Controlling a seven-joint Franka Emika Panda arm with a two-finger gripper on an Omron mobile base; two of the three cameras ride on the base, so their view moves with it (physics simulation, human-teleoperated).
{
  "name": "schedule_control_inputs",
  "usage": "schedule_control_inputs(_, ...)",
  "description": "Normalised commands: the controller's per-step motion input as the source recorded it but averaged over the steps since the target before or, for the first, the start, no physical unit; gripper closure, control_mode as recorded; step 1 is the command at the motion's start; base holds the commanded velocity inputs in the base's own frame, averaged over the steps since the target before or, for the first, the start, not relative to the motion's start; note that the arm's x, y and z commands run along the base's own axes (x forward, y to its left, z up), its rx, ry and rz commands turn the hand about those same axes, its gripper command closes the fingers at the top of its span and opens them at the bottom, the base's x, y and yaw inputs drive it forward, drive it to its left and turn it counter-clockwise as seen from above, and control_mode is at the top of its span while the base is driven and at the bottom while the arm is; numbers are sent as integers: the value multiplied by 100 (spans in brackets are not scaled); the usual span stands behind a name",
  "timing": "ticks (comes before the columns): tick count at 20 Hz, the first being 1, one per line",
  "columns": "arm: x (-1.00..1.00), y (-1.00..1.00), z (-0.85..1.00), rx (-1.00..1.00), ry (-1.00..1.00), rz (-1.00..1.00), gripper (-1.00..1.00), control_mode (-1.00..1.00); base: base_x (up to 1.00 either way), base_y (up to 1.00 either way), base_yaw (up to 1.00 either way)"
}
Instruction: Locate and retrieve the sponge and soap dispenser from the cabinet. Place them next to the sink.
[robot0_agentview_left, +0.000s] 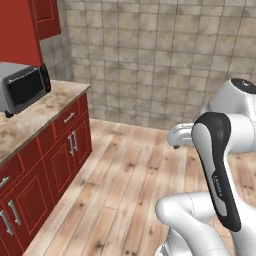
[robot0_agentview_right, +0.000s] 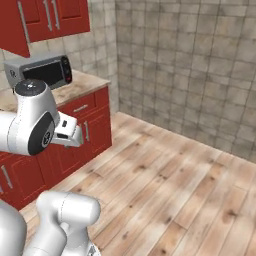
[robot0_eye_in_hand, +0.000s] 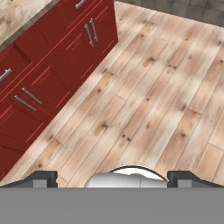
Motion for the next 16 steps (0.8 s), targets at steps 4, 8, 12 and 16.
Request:
schedule_control_inputs(4,0,0,0,0,0,0,-100,100,2,46,28)
schedule_control_inputs(8,0,0,0,0,0,0,-100,100,0,13,44)
schedule_control_inputs(12,0,0,0,0,0,0,-100,100,12,0,48)
schedule_control_inputs(16,0,0,0,0,0,0,-100,100,29,-5,46)
